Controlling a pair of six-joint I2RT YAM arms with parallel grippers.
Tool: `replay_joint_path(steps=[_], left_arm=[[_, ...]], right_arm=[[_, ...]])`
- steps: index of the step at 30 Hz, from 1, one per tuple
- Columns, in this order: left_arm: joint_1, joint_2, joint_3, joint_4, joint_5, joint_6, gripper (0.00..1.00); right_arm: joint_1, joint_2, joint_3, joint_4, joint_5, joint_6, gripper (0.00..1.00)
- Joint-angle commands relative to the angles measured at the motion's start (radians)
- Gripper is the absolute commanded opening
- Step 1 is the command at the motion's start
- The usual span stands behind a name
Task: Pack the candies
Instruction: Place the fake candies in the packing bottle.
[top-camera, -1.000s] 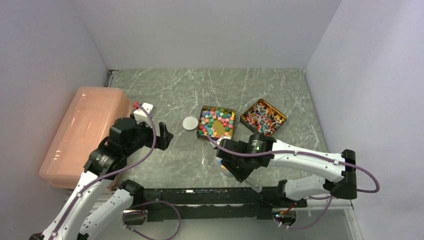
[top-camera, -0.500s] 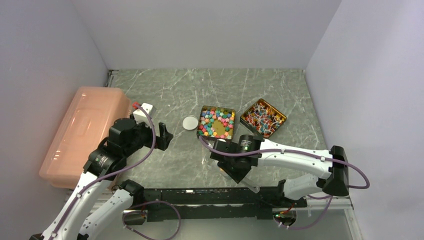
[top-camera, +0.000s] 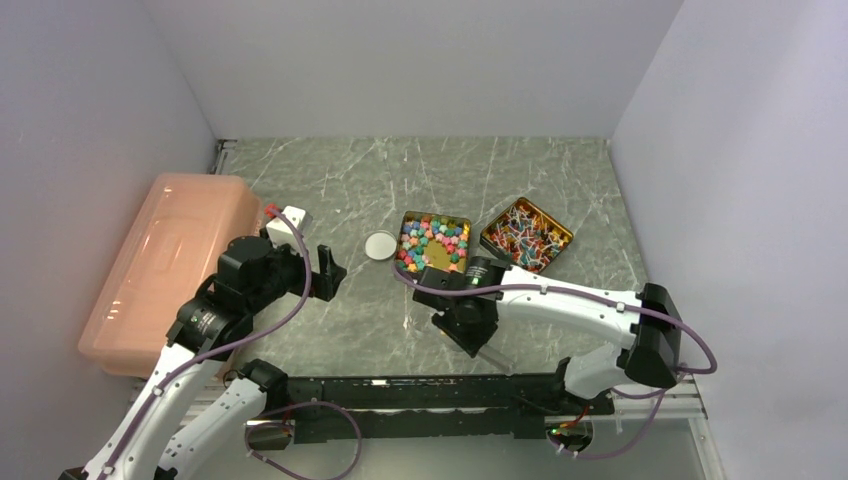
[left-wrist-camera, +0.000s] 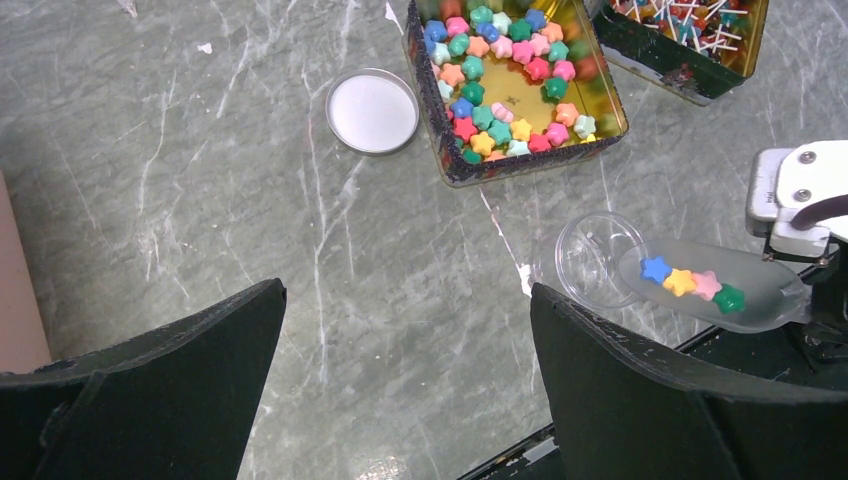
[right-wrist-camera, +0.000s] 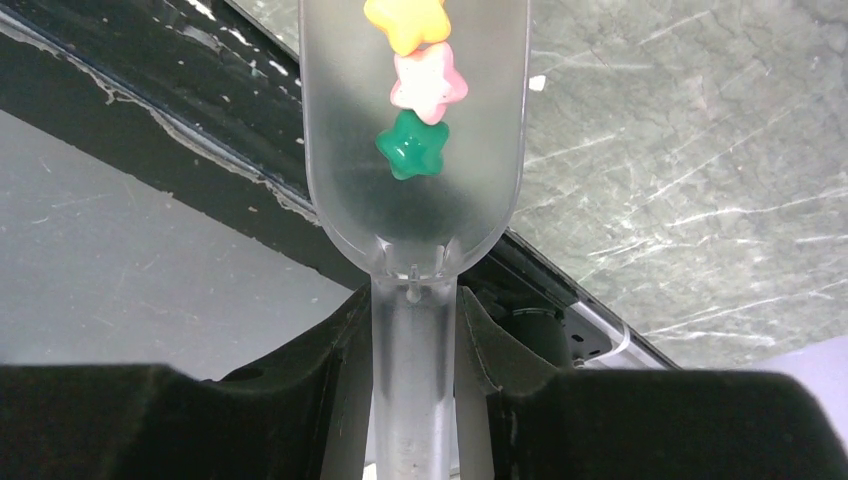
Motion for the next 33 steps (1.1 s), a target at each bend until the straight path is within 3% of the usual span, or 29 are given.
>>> replay_joint_path(steps=[1, 24, 33], left_arm=[[0.006, -0.013, 0.002, 0.027, 0.012, 0.003, 0.99], [0.006, -0.046, 0.002, 0.023, 0.020, 0.003, 1.00], [0.006, -0.058, 0.001, 0.021, 0.018, 0.003, 0.99]], right_arm=[[-0.012, 0.024, 0.079, -0.031, -0.022, -0.049, 0.00], [-0.030, 0.121, 0.208, -0.177, -0.053, -0.084, 0.00], [-0.077, 0.142, 0.226, -0.183, -0.131, -0.115, 0.00]])
